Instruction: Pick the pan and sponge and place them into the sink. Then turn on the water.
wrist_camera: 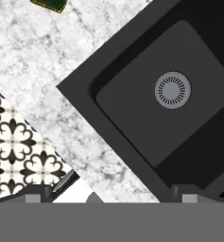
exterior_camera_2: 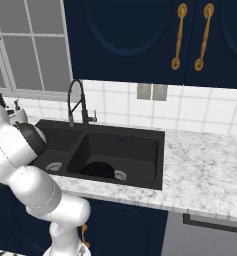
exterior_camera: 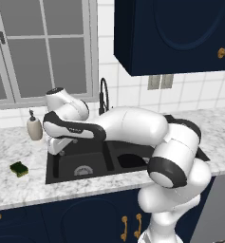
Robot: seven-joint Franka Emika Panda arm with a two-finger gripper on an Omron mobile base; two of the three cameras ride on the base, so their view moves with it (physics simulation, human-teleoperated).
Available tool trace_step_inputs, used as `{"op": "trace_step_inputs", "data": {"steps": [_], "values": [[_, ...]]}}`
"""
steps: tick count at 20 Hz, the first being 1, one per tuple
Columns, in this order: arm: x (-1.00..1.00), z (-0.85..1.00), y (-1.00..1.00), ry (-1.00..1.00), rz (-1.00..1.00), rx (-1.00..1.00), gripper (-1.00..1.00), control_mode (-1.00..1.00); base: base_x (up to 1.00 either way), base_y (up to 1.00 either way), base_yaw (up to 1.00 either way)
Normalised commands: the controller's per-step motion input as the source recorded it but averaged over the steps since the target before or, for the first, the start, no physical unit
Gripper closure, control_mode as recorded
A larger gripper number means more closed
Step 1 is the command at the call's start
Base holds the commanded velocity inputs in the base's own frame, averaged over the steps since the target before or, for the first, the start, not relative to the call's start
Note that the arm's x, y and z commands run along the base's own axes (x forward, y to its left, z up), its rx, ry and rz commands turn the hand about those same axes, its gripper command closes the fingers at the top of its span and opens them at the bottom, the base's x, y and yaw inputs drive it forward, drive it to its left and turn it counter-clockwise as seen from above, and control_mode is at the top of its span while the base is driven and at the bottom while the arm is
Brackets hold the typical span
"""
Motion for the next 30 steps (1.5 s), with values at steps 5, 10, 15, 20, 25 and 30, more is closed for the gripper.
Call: {"op": "trace_step_inputs", "data": {"steps": [5,10,15,20,25,30], "values": [[0.0,-0.41,0.78,0.0,-0.04,0.0,-1.0,-1.0,0.0,0.0,0.0],[0.09,-0.28,0.64,0.0,-0.09,0.0,-1.0,-1.0,0.0,0.0,0.0],[0.05,-0.22,0.47,0.0,-0.13,0.0,-1.0,-1.0,0.0,0.0,0.0],[0.04,-0.16,0.46,0.0,-0.1,0.02,-1.0,-1.0,0.0,0.0,0.0],[0.1,-0.21,0.38,0.0,-0.12,0.01,-1.0,-1.0,0.0,0.0,0.0],[0.24,-0.35,0.15,0.0,-0.1,0.03,-1.0,-1.0,0.0,0.0,0.0]]}}
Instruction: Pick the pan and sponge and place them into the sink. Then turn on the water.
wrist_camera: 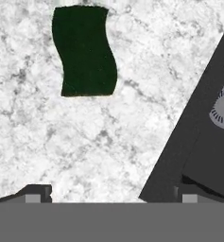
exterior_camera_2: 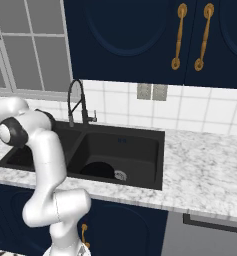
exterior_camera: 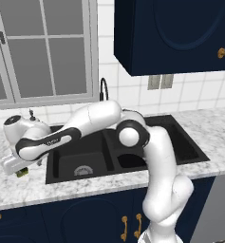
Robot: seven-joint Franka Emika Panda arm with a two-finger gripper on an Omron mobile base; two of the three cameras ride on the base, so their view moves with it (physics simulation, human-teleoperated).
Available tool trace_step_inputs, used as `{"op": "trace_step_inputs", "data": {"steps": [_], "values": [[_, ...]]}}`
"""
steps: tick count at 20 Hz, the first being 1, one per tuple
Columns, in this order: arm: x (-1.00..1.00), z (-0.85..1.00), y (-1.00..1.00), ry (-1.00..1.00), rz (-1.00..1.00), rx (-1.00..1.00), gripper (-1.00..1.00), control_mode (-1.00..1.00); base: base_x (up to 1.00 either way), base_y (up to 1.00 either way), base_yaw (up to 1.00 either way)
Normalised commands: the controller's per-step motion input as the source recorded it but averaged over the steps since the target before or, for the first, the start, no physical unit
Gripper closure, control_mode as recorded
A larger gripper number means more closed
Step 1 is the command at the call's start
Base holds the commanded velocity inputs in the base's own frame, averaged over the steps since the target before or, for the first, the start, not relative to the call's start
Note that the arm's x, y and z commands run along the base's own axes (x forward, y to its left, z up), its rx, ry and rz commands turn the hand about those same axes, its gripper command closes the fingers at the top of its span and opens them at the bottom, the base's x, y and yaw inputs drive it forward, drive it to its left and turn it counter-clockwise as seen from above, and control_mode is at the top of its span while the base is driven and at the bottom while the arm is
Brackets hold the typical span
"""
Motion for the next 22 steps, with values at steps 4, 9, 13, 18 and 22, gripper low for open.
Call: {"op": "trace_step_inputs", "data": {"steps": [4,9,13,18,22], "values": [[0.26,-0.37,0.16,0.0,-0.1,0.03,-1.0,-1.0,0.0,0.0,0.0],[0.26,-0.36,0.26,0.0,-0.1,0.01,-1.0,-1.0,0.0,0.0,0.0],[0.24,-0.26,0.26,0.0,-0.08,0.01,-1.0,-1.0,0.0,0.0,0.0],[0.28,-0.22,0.29,0.0,-0.07,0.02,-1.0,-1.0,0.0,0.0,0.0],[0.25,-0.31,0.2,0.0,-0.05,0.0,-1.0,-1.0,0.0,0.0,0.0]]}}
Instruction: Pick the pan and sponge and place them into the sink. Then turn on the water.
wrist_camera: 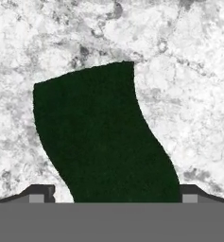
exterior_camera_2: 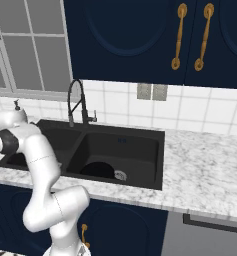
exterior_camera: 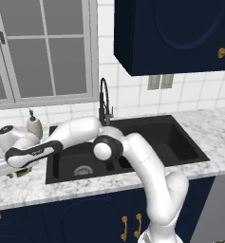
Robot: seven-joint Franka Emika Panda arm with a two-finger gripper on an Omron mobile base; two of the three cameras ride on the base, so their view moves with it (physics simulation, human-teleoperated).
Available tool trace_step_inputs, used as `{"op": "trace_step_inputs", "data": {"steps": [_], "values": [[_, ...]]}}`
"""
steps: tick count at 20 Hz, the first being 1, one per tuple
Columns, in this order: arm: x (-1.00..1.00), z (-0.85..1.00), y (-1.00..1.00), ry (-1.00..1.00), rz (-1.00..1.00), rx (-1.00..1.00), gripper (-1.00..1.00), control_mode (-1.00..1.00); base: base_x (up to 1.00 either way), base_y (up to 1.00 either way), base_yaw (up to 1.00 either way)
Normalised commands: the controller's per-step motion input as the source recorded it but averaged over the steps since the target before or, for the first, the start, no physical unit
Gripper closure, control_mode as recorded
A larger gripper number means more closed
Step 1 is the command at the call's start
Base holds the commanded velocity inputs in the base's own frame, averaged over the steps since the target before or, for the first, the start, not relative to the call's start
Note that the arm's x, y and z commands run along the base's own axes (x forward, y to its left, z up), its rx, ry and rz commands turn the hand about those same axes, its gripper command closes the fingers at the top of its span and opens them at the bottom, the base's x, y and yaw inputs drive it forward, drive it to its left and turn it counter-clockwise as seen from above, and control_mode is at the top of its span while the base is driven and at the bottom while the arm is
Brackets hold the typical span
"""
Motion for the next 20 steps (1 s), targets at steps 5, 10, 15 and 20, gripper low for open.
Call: {"op": "trace_step_inputs", "data": {"steps": [5,10,15,20], "values": [[0.17,-0.34,0.11,0.0,-0.03,0.0,1.0,-1.0,0.0,0.0,0.0],[0.01,-0.05,0.01,0.03,-0.02,0.0,1.0,-1.0,0.0,0.0,0.0],[-0.27,-0.02,-0.79,0.0,0.2,0.0,1.0,-1.0,0.0,0.0,0.0],[-0.56,0.0,-1.0,0.0,0.22,0.0,1.0,-1.0,0.0,0.0,0.0]]}}
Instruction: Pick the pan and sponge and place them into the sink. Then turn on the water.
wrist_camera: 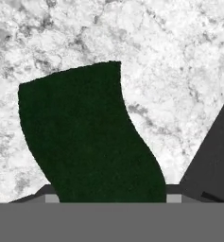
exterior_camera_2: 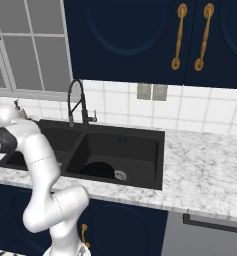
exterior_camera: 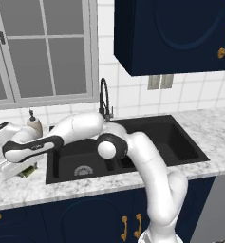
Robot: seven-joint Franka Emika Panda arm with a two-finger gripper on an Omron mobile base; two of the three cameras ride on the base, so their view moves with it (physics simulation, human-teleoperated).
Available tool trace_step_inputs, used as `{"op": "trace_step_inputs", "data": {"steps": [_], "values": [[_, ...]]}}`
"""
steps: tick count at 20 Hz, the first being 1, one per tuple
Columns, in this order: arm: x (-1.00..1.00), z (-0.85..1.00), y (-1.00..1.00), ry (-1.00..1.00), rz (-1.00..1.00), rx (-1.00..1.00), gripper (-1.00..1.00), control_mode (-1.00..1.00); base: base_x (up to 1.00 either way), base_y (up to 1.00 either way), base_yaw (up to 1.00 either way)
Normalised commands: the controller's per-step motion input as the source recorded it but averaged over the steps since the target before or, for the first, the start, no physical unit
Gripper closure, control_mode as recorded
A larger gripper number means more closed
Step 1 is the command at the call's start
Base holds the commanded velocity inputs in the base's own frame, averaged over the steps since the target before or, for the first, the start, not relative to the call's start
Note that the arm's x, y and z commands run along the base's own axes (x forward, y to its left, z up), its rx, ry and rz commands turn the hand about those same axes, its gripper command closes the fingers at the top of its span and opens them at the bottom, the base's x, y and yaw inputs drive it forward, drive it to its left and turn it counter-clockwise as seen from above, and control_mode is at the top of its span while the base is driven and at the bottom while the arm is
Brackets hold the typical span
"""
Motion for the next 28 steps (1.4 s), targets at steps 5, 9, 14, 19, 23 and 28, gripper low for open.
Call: {"op": "trace_step_inputs", "data": {"steps": [5,9,14,19,23,28], "values": [[-0.46,0.17,-1.0,0.01,0.14,0.02,1.0,-1.0,0.0,0.0,0.0],[-0.06,0.72,-1.0,0.15,0.02,0.08,1.0,-1.0,0.0,0.0,0.0],[0.0,0.67,-1.0,0.23,0.0,0.02,1.0,-1.0,0.0,0.0,0.0],[-0.1,0.49,-1.0,0.11,0.0,0.0,1.0,-1.0,0.0,0.0,0.0],[0.0,0.47,-1.0,0.06,0.0,0.0,1.0,-1.0,0.0,0.0,0.0],[0.0,0.37,-1.0,0.09,0.0,0.0,1.0,-1.0,0.0,0.0,0.0]]}}
